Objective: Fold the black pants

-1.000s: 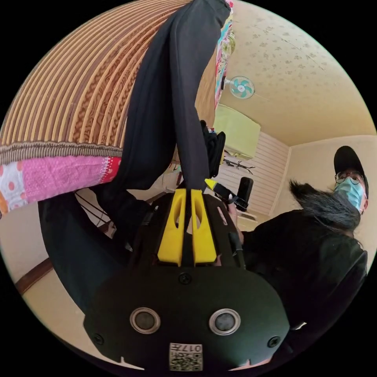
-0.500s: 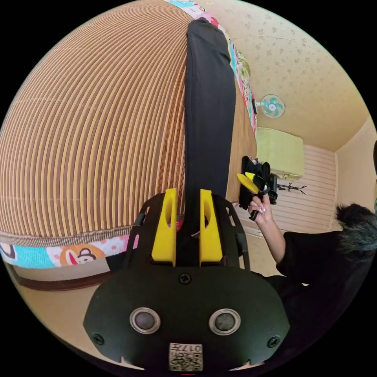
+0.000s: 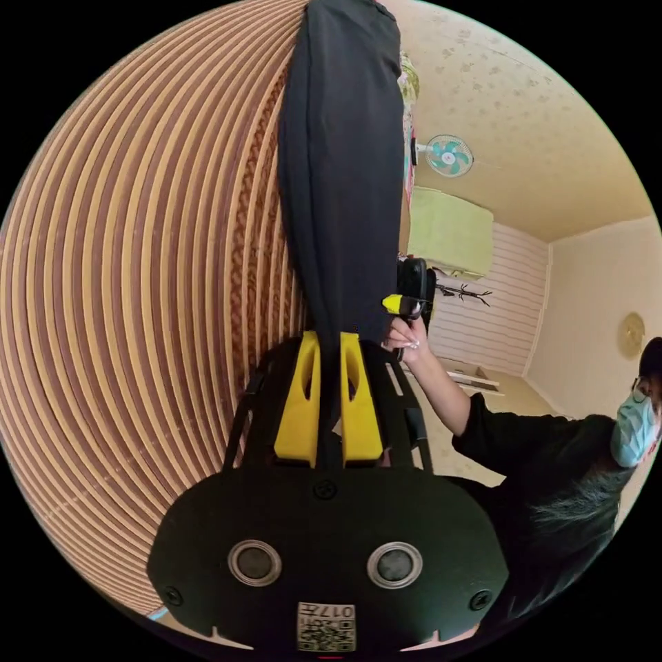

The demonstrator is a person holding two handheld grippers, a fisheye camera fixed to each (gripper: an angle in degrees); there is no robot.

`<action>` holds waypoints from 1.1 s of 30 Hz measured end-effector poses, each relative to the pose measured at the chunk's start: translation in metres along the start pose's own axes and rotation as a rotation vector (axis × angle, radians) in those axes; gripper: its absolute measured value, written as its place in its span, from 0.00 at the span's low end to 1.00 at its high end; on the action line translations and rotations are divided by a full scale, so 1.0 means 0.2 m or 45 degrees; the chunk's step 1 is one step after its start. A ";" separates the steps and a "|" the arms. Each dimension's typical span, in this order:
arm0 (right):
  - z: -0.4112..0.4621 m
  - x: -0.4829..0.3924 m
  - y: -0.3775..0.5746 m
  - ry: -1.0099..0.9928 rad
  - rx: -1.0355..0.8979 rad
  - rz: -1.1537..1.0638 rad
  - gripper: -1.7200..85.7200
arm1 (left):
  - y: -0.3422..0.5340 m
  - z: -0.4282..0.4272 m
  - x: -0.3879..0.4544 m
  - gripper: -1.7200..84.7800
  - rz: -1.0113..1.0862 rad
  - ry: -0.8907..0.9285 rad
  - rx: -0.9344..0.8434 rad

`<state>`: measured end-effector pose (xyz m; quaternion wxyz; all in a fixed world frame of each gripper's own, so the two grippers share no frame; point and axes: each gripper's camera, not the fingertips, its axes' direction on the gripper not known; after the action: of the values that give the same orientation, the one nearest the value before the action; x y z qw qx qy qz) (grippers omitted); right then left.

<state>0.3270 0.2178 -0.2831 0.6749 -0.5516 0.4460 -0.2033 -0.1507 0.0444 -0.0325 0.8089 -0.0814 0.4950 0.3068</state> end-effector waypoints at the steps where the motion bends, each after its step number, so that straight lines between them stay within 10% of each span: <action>1: -0.01 -0.06 0.06 -0.055 0.012 -0.055 0.06 | 0.08 -0.01 0.07 0.07 0.080 0.069 0.037; 16: -0.21 -2.31 0.90 0.005 0.111 -1.369 0.02 | 1.13 -0.67 2.34 0.07 1.411 0.115 0.453; 33: 0.17 -1.94 0.16 0.625 0.176 -0.851 0.03 | 0.42 -0.26 1.75 0.08 0.761 -0.473 0.477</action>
<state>0.1464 0.5433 -0.1662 0.4808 -0.5547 0.3756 -0.5658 -0.1261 0.2346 -0.3417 0.7606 0.2720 0.3897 0.4424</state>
